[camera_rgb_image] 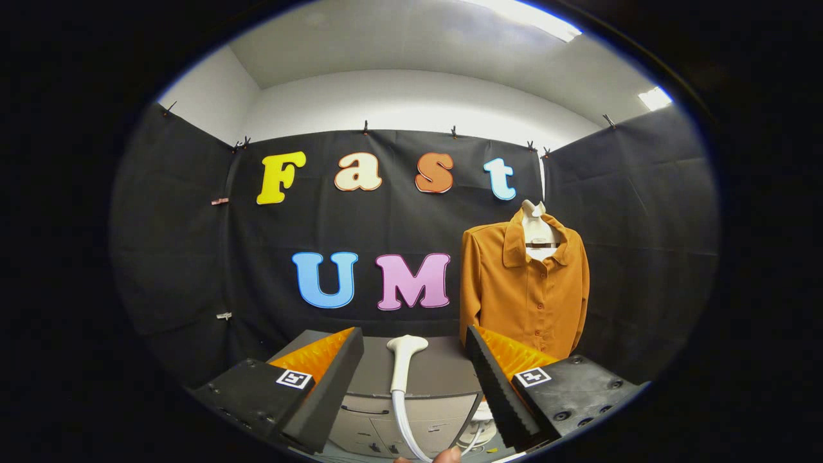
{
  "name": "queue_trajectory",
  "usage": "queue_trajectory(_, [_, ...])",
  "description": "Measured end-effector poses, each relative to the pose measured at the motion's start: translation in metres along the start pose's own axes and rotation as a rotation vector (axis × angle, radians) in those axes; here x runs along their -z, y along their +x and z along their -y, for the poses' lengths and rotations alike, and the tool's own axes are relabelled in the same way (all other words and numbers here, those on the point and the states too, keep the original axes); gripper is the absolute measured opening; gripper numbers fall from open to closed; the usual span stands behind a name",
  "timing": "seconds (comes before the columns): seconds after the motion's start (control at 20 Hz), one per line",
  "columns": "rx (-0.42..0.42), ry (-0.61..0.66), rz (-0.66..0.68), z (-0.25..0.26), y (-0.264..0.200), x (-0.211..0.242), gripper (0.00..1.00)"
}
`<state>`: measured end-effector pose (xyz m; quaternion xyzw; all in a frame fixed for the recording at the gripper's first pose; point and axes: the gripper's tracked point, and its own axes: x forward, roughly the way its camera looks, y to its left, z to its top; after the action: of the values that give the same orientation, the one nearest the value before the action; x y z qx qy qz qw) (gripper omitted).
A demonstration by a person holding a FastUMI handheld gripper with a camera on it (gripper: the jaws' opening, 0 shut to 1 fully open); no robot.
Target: Iron the clothes twice with a garment steamer, once on the left side and once on the right side.
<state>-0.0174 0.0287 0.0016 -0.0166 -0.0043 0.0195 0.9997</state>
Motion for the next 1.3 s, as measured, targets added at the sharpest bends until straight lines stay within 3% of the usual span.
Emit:
queue_trajectory(0.4, [-0.003, -0.001, -0.004, -0.008, -0.008, 0.001, 0.98])
queue_trajectory(0.8, [0.014, 0.027, -0.072, -0.011, 0.023, 0.025, 0.98])
queue_trajectory(1.05, [0.021, -0.006, -0.181, -0.014, 0.063, 0.067, 0.98])
queue_trajectory(1.3, [0.004, 0.012, -0.382, -0.017, 0.111, 0.146, 0.99])
